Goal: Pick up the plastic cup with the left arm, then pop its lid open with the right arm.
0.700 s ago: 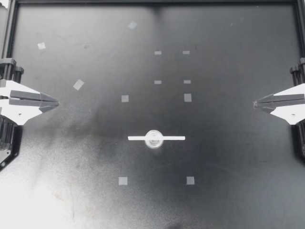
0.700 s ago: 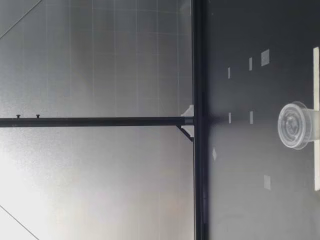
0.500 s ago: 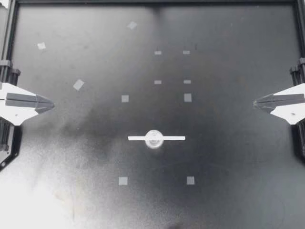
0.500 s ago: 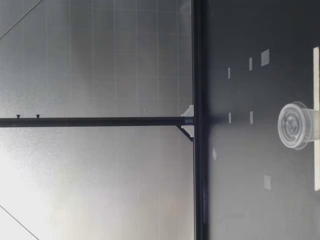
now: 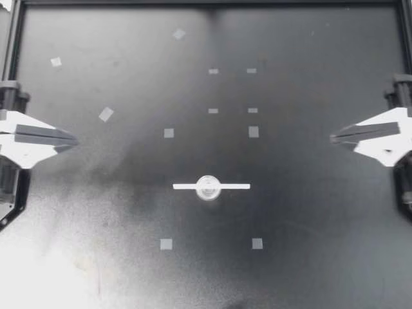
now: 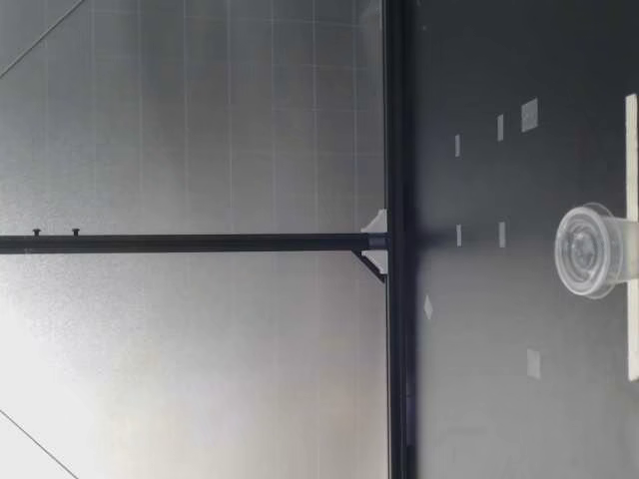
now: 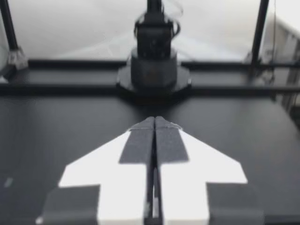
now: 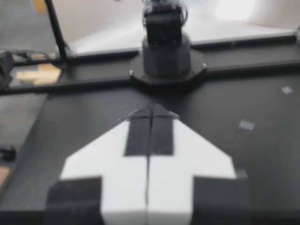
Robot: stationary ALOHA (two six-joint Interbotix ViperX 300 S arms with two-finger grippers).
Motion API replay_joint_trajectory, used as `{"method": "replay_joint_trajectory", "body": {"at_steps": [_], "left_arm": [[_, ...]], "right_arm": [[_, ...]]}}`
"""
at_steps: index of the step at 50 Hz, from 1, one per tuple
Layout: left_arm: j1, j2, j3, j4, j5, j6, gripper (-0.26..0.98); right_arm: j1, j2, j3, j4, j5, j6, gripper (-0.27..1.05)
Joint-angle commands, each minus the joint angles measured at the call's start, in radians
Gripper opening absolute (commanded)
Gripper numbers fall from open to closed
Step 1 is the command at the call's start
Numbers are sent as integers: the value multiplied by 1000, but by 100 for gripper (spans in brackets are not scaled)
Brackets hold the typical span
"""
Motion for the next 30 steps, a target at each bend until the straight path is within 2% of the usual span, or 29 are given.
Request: {"method": "replay_joint_trajectory", "body": {"at_steps": [1, 14, 30], "left_arm": [[-2, 77, -46, -2, -11, 3, -9], [-3, 331, -86, -2, -118, 2, -9], [-3, 552, -77, -2, -276, -38, -9]], "right_arm": [[-3, 84, -71, -2, 18, 2, -11], [-3, 374, -161, 0, 18, 49, -11], [25, 600, -196, -2, -32, 126, -11]]}}
